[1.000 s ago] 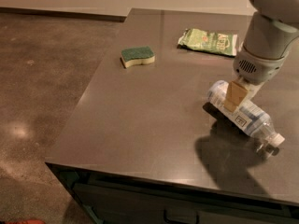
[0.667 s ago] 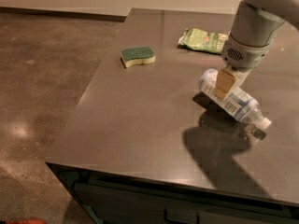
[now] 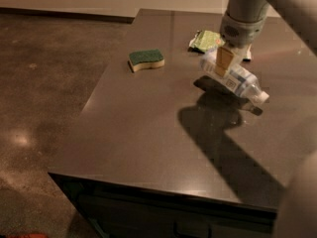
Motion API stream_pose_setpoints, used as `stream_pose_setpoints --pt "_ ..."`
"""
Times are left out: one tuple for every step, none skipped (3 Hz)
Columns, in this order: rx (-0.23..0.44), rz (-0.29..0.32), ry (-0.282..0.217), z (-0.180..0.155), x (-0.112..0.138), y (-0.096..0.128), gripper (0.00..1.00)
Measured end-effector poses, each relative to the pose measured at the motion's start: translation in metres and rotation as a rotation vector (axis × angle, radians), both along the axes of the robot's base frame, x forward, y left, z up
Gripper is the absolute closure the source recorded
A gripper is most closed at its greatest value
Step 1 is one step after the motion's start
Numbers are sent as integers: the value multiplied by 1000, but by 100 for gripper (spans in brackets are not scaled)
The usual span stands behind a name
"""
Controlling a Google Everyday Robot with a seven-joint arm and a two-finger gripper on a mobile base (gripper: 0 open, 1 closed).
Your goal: Move blue plastic bottle near green jalapeno chip bag
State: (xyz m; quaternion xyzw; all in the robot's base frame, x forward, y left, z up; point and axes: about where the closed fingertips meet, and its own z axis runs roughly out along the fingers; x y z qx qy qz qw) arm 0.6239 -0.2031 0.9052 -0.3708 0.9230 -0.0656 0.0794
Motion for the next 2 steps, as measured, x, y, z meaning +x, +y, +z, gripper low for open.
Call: stream_pose_setpoints --pt "-29 -19 -34 6 42 -9 100" --pt "-49 -59 -66 9 74 -26 100"
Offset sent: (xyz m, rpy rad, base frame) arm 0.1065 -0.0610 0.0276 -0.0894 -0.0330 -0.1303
